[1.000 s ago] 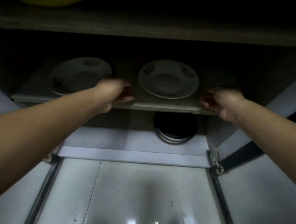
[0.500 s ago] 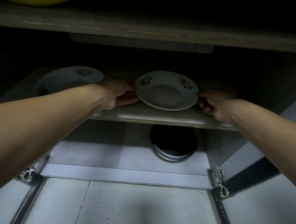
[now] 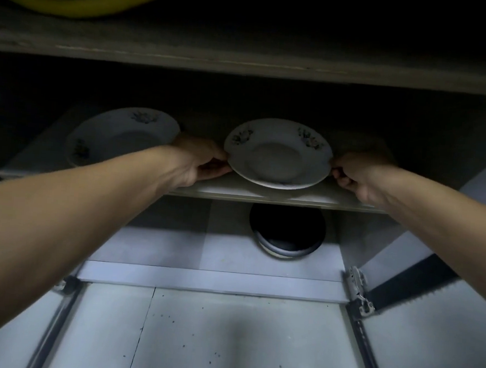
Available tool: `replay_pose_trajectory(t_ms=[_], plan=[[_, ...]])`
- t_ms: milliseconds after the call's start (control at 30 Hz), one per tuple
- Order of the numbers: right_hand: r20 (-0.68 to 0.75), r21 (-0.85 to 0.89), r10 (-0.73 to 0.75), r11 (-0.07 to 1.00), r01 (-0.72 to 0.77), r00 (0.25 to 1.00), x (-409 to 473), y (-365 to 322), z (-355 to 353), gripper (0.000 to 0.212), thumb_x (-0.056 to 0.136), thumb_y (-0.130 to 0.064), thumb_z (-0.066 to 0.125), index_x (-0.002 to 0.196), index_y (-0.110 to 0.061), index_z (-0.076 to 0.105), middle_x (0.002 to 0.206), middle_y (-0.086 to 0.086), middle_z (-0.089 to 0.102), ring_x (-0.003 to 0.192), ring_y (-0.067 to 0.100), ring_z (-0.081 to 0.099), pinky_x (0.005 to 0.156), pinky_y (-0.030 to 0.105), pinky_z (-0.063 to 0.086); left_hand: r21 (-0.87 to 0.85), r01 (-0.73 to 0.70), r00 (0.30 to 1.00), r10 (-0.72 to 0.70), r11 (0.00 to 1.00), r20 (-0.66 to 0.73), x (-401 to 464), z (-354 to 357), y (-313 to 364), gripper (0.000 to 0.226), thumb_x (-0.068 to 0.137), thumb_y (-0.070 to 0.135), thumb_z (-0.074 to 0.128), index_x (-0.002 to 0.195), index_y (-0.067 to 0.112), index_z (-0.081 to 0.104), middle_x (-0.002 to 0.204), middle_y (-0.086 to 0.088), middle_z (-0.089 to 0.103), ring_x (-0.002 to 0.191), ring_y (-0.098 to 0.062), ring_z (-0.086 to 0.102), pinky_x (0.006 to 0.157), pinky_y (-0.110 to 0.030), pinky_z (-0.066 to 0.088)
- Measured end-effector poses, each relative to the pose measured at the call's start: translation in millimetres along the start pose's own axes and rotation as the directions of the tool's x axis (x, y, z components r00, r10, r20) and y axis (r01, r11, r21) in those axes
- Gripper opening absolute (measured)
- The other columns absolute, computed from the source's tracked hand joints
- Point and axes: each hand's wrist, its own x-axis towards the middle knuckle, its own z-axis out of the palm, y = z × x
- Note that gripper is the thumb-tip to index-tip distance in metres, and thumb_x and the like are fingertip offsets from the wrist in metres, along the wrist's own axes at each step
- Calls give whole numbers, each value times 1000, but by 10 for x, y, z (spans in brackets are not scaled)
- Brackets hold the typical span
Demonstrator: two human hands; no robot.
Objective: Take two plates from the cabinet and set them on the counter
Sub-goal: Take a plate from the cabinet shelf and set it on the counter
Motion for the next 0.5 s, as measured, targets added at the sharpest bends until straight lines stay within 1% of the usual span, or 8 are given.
replay_pose_trajectory(t_ms=[100, 200, 267, 333, 400, 433, 500], plan=[[24, 28, -1, 1000, 0, 1000, -154, -49, -34, 33, 94, 3, 40, 64, -11, 46, 61, 6, 43, 48, 10, 34, 26, 9, 20, -65, 29, 999, -30, 997, -12, -152, -62, 20, 18, 82, -15, 59, 72, 0, 61, 53, -9, 70, 49, -18, 69, 50, -29, 60], [51, 24, 9, 1000, -10, 999, -369, -117, -103, 30, 93, 3, 44, 67, -11, 50, 62, 5, 46, 48, 9, 36, 27, 9, 24, -84, 55, 997, -59, 995, -41, -389, -123, 42, 15, 81, -14, 60, 77, 0, 63, 74, -13, 71, 66, -22, 70, 47, -27, 59], [47, 10, 33, 999, -33, 998, -526, -171, -148, 27, 92, 1, 47, 69, -13, 53, 64, 4, 50, 49, 8, 39, 28, 9, 28, -71, 66, 995, -71, 995, -64, -569, -153, 68, 14, 81, -13, 61, 77, 0, 64, 80, -13, 69, 70, -22, 69, 49, -24, 59], [27, 9, 62, 998, -63, 998, -691, -240, -191, 26, 90, 1, 52, 69, -14, 55, 65, 3, 53, 49, 8, 43, 30, 10, 32, -68, 79, 992, -86, 995, -96, -773, -185, 112, 10, 80, -13, 63, 83, -3, 65, 83, -15, 70, 70, -24, 71, 48, -22, 58], [-10, 17, 89, 996, -89, 996, -864, -311, -242, 22, 86, 2, 57, 69, -12, 57, 67, 4, 56, 46, 8, 47, 30, 11, 34, -46, 77, 985, -83, 996, -152, -993, -221, 162, 14, 77, -12, 67, 90, -8, 67, 86, -18, 71, 67, -26, 73, 49, -21, 57], [-23, 18, 92, 996, -91, 996, -957, -345, -269, 19, 84, 2, 60, 70, -11, 59, 67, 5, 58, 43, 7, 49, 30, 11, 35, -34, 73, 981, -78, 997, -177, -1104, -242, 179, 13, 76, -11, 69, 89, -9, 68, 85, -19, 72, 63, -24, 73, 50, -21, 57], [-24, 24, 83, 996, -83, 996, -1155, -405, -331, 9, 83, 2, 63, 76, -5, 64, 66, 7, 60, 42, 7, 51, 31, 11, 38, -14, 77, 975, -78, 997, -208, -1344, -277, 202, 6, 74, -9, 72, 78, -6, 69, 81, -20, 72, 60, -22, 73, 52, -22, 57]])
